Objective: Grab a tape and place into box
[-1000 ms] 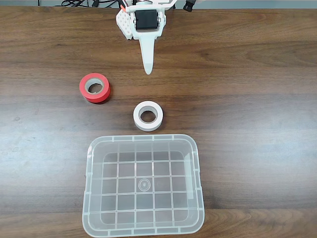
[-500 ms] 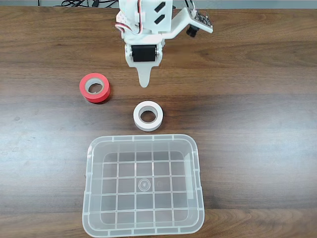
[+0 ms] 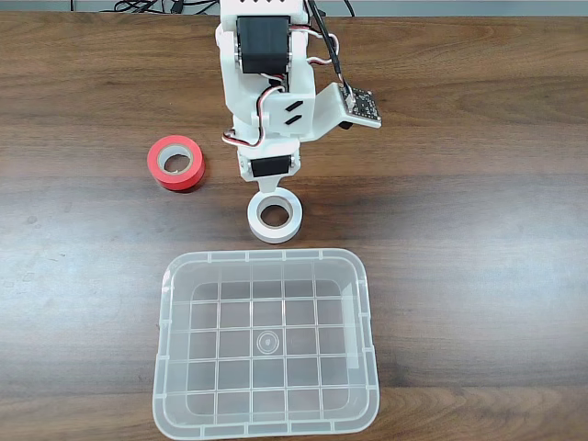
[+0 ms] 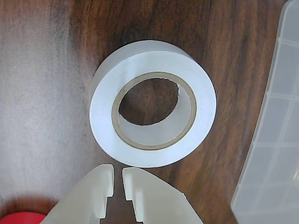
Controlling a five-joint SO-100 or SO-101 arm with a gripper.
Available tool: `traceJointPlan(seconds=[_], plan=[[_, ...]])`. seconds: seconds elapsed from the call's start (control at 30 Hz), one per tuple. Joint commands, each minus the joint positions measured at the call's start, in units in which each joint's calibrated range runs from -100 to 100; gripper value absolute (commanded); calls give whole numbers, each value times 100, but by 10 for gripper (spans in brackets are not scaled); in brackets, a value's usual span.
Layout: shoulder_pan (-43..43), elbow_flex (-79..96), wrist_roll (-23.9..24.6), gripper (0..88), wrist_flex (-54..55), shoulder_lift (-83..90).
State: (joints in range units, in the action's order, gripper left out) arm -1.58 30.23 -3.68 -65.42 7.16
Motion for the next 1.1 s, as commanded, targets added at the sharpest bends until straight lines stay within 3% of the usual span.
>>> traceJointPlan(seconds=[0.0, 0.17, 1.07], plan=[[55, -408, -85, 104, 130, -104], [70, -172, -128, 248, 121, -120], [11, 1641, -302, 233, 1662, -137]])
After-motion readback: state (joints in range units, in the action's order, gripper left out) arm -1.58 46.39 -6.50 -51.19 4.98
